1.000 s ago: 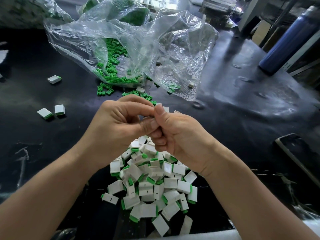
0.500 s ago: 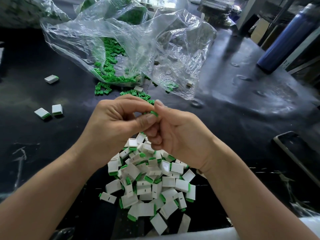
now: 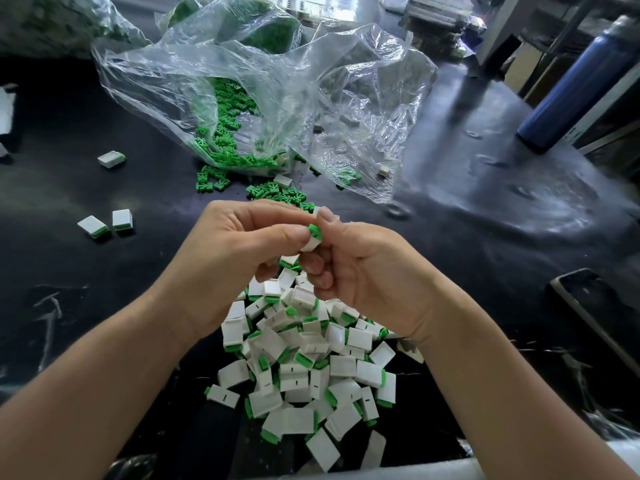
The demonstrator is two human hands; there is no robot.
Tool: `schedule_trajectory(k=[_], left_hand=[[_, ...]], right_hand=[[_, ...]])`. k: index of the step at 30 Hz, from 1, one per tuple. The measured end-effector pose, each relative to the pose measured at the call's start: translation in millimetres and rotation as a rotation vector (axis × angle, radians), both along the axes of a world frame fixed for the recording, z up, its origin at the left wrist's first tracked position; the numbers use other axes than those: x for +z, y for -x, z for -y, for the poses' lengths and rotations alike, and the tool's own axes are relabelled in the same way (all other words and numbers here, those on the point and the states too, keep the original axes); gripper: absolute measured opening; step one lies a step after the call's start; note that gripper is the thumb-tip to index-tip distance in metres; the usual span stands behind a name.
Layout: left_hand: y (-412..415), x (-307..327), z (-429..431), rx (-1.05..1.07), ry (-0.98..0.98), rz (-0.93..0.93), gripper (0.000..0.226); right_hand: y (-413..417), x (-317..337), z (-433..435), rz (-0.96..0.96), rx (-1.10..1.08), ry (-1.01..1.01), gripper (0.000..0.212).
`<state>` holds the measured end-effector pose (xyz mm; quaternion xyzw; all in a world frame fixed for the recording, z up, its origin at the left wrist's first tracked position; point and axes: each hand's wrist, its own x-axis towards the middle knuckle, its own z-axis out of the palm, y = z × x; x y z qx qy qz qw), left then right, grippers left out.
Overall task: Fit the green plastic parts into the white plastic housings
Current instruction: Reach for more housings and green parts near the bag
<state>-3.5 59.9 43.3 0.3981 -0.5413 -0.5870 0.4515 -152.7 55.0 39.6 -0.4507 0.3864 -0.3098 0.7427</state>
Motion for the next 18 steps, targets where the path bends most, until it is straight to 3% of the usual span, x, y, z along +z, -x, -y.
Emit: schedule_trajectory(k=[18], left_hand=[[0.6, -2.2, 1.4, 0.025, -0.003, 0.037, 0.019]], right_hand=[[-3.3, 2.1, -6.0, -0.198, -0.045, 0.219, 0.035]])
